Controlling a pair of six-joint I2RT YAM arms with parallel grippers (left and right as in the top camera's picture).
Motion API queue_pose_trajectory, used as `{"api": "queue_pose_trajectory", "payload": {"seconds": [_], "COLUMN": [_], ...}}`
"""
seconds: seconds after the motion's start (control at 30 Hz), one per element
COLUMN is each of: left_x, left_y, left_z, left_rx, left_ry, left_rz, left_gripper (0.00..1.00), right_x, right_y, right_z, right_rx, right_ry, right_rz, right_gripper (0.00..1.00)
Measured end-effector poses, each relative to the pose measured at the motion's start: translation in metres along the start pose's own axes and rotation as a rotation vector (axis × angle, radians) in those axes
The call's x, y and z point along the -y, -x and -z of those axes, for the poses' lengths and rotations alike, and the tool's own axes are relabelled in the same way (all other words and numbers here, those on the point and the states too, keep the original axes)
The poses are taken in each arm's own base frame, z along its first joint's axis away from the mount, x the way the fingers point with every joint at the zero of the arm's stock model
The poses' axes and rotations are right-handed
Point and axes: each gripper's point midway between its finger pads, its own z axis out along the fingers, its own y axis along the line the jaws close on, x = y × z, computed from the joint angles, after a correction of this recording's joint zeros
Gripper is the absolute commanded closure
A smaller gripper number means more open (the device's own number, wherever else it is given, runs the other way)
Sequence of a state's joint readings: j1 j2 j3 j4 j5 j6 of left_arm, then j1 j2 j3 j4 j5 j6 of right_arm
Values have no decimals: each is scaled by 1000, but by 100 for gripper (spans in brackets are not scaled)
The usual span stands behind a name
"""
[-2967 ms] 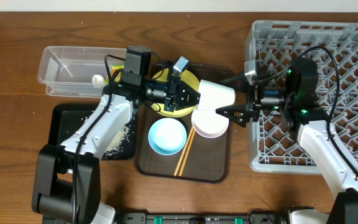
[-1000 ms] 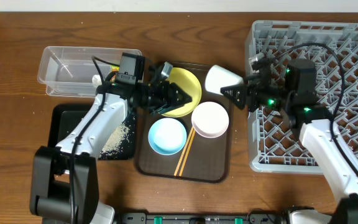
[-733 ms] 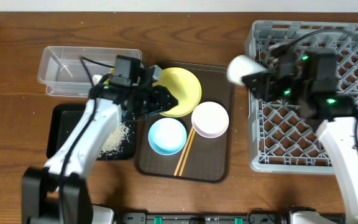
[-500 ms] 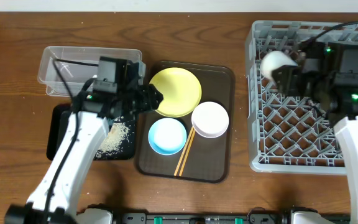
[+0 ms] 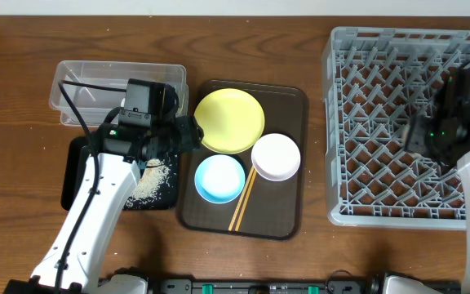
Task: Sort waste into correct bins and load items into the dishwasher rack
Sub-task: 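Carry the cup right and set it upright in the dish rack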
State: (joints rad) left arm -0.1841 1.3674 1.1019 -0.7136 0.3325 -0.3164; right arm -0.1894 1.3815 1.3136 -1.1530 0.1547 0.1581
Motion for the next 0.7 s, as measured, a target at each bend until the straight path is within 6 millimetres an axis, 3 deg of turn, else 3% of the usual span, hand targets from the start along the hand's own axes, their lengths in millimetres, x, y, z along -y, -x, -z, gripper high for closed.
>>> {"api": "queue_pose_trajectory", "payload": {"seconds": [0.1,0.23,0.37,0.6,0.67,0.7], "left_x": [-2,-3,-3,-5,-6,-6], "left_y": [-1,0,0,-3,-4,-4], "left_z": [0,0,0,0,0,0], "left_rx": [-1,1,2,-11,-13,-14], "left_ry": [9,16,19,28,29,29], "left_rz": [1,1,1,5,6,6], "left_gripper": [46,46,46,46,46,46], "right_x": [24,41,41,37,36,36], "right_y": [-1,-4,-15,-29,-31,-32], "right_z": [-3,-5,-13,-44,-52,-56], "right_rx": [-14,-31,-101,-249,-281,-297], "right_ry": [-61,-77,-61,-63,-67,-69], "right_rz": [-62,-121,-134,-118,-114,-111], "right_gripper": [98,98,97,94,91,82]}}
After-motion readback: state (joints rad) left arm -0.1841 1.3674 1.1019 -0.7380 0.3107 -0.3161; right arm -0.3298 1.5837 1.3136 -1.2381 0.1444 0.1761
